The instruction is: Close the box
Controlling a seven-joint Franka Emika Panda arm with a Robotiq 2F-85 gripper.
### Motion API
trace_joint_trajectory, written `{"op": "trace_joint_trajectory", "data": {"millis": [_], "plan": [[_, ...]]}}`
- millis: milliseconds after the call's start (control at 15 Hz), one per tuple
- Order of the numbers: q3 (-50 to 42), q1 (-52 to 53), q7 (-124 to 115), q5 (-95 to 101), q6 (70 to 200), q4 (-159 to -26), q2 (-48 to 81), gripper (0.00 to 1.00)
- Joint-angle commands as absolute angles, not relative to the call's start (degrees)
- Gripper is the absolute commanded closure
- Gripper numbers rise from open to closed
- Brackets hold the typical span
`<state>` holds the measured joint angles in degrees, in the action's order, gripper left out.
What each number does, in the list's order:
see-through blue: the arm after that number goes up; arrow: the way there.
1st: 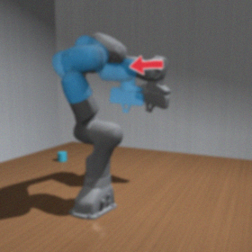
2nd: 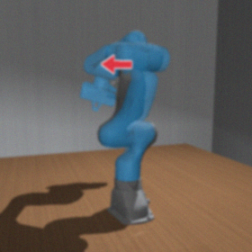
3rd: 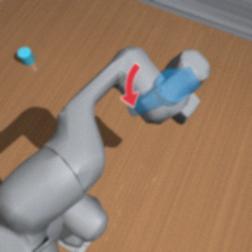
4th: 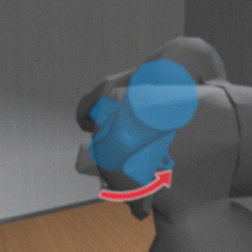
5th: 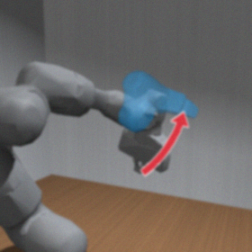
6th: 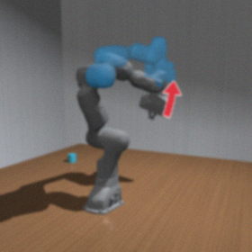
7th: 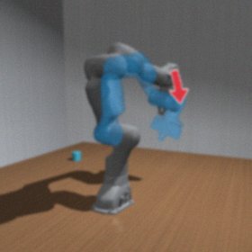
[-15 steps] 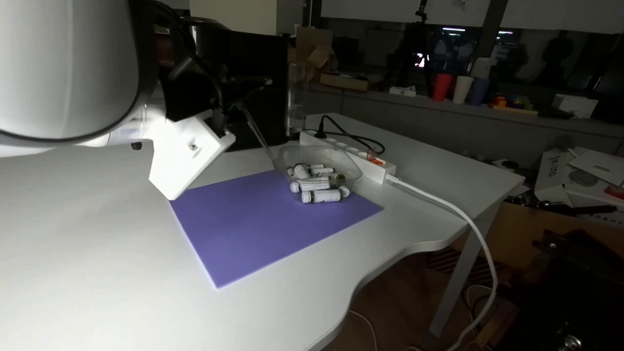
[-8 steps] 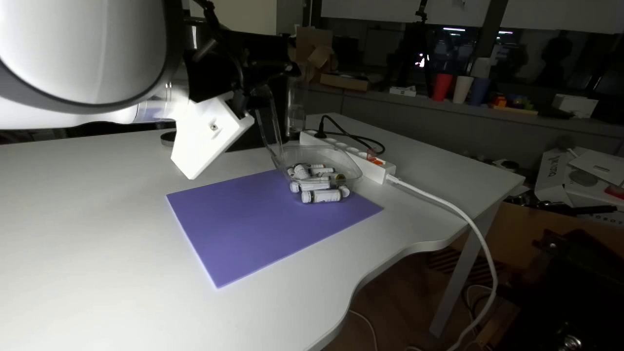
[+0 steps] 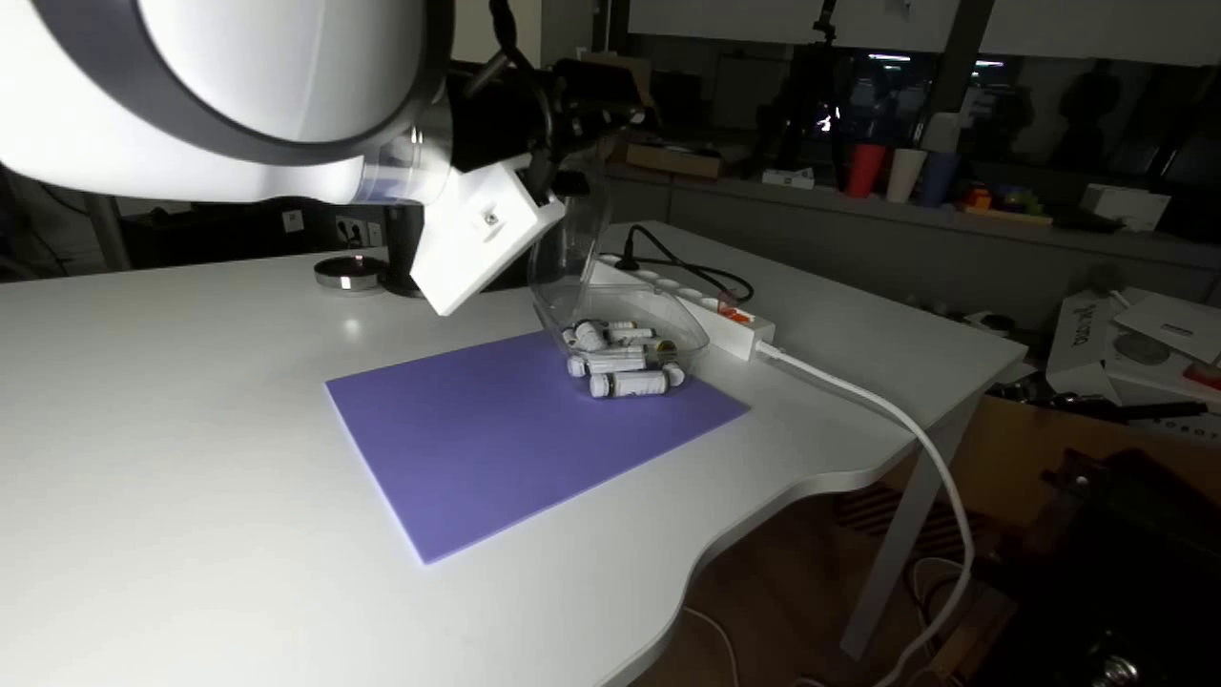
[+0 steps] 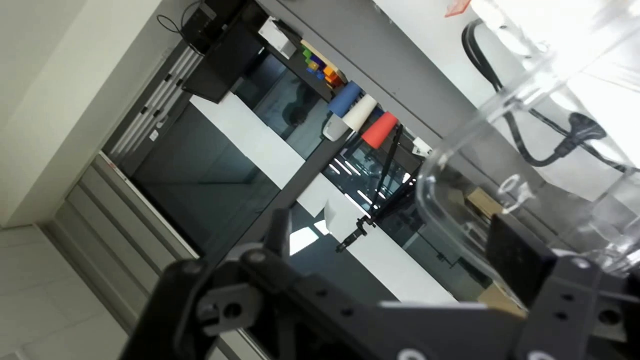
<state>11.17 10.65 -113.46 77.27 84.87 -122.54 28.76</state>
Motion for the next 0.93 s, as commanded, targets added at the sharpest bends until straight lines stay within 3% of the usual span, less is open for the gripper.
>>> {"op": "trace_joint_trajectory", "data": {"millis": [0,467,867], "plan": [[10.08,8.43,-115.87,74.55,87.24,-126.42,24.34,0.00],[6.26,2.46,-115.28,68.77,96.13,-131.70,19.29,0.00],[1.87,-3.64,-107.57,68.53,113.83,-131.82,20.01,0.00]]}}
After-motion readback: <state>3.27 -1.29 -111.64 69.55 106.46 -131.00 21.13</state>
